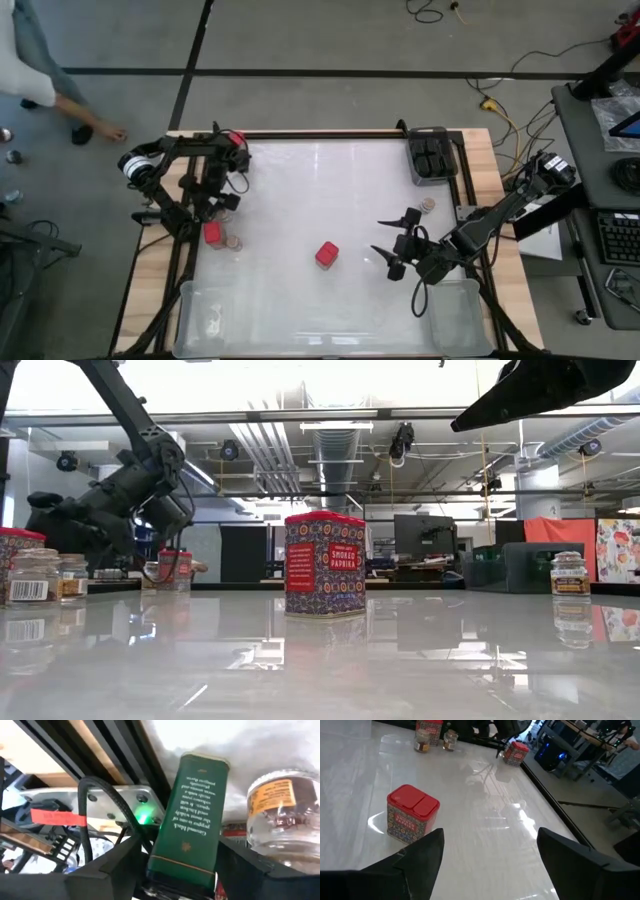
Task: Sort spices by type
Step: Put the green seasoning can into the black bin
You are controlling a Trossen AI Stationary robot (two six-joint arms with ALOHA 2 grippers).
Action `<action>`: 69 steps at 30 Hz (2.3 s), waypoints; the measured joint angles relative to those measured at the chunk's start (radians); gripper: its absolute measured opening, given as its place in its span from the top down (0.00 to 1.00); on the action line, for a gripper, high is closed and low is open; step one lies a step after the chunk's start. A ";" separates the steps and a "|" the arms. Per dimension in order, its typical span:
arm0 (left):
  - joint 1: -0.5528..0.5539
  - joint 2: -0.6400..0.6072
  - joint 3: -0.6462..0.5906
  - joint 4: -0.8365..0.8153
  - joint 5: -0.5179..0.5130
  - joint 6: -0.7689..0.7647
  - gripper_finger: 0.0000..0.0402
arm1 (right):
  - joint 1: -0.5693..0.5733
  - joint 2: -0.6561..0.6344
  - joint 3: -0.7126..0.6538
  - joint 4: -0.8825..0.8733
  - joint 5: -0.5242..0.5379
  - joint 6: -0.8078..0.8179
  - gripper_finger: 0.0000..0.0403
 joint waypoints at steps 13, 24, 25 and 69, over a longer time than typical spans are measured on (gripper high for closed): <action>-0.029 -0.017 0.083 -0.048 -0.017 0.031 0.74 | 0.000 -0.011 -0.001 -0.005 0.000 -0.062 0.29; -0.218 -0.053 0.484 -0.057 -0.104 0.028 0.72 | 0.000 -0.098 -0.001 -0.010 0.003 -0.111 0.30; -0.247 -0.050 0.520 -0.034 -0.119 0.029 0.72 | 0.000 -0.102 -0.001 -0.016 0.002 -0.113 0.31; -0.715 0.621 1.301 -0.165 0.087 0.269 0.72 | 0.070 -0.145 -0.003 -0.269 -0.012 0.173 0.39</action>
